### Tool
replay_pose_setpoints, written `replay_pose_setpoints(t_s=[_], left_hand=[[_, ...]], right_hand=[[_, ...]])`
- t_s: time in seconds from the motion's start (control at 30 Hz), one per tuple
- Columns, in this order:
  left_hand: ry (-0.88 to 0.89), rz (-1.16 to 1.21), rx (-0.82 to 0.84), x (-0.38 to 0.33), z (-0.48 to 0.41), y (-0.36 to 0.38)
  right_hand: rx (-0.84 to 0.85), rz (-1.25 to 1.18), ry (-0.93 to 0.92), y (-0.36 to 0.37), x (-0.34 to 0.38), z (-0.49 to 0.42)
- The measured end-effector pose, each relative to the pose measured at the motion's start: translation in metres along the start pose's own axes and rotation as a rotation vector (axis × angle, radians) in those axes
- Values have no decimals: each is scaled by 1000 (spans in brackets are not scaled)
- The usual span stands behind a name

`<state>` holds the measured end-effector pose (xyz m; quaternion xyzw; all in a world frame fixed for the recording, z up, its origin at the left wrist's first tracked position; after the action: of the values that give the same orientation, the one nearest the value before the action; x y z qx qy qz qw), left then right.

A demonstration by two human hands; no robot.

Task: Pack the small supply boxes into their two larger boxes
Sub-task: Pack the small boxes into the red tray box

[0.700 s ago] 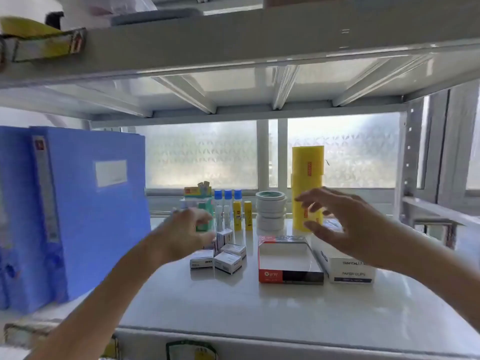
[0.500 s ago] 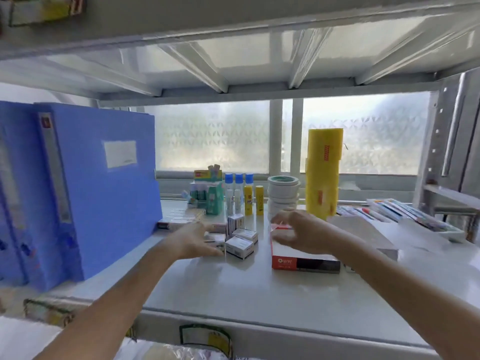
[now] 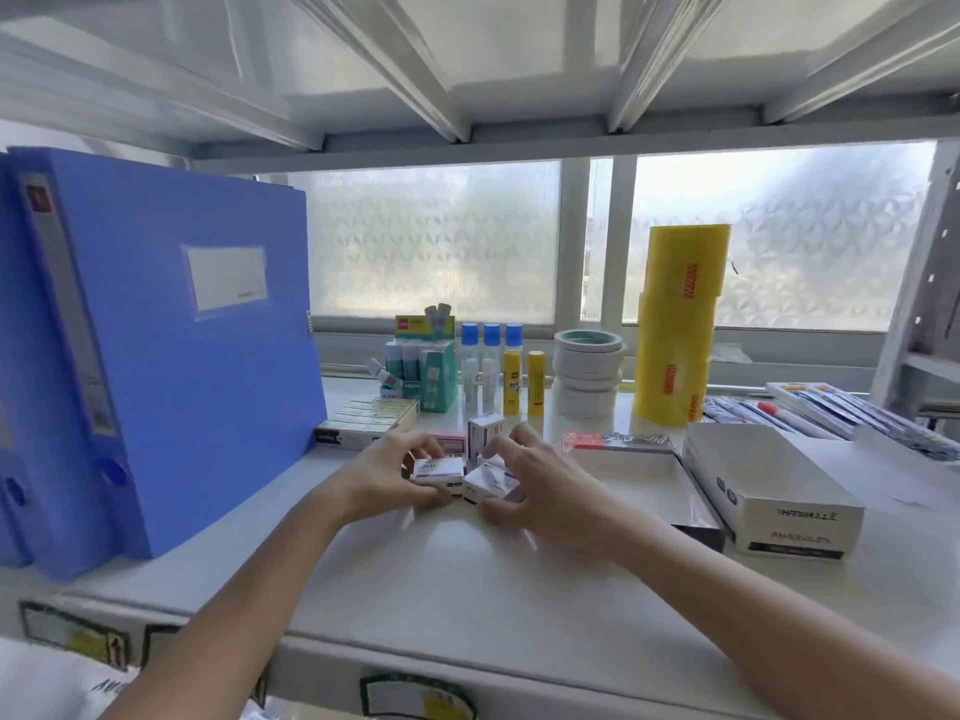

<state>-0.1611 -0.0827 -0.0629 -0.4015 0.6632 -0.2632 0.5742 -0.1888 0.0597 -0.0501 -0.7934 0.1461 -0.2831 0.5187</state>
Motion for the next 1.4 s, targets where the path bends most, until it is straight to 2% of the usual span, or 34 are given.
replay_pose_setpoints(t_s=[0.17, 0.27, 0.33, 0.43, 0.53, 0.63, 0.7, 0.8, 0.9, 0.97, 1.13, 1.3, 1.33, 1.4], left_hand=[[-39, -82, -33, 0, 2, 3], [-74, -207, -96, -6, 10, 2], [-48, -218, -17, -14, 17, 9], [-27, -231, 218, -24, 30, 23], [-80, -274, 285, -32, 37, 18], [-23, -136, 53, -76, 25, -3], [95, 41, -79, -131, 13, -6], [297, 112, -140, -222, -10, 20], [331, 78, -119, -270, -35, 66], [277, 57, -93, -279, -49, 93], [173, -80, -87, -272, -72, 128], [165, -394, -9, -277, -80, 145], [169, -417, 14, -277, -79, 147], [165, -310, 39, -272, -77, 135]], right_hand=[[24, -15, -17, 5, 5, 2], [182, 22, -53, 20, 9, 5], [316, -31, -55, 26, 9, 9], [408, -63, -43, 20, 9, 18], [299, -133, -60, -17, 9, 24], [52, -221, 8, -95, -30, 33], [-38, -158, 103, -143, -75, 49], [-5, -2, 287, -172, -147, 74], [61, -23, 377, -165, -187, 96], [73, -51, 381, -155, -196, 105], [61, 52, 342, -137, -213, 113], [87, 46, 363, -134, -216, 115], [102, 54, 362, -136, -214, 115], [57, 78, 317, -147, -202, 110]])
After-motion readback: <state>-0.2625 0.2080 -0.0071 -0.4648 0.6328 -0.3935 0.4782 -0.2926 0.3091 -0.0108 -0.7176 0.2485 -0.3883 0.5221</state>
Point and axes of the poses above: each hand's wrist, its own z-axis away from the middle knuckle, its own y-axis out of the palm, x = y × z, the point moved 10 cm from there along -z, towards the middle knuckle, and after that the axes turned 2 degrees about y, right-handed, at the moved point
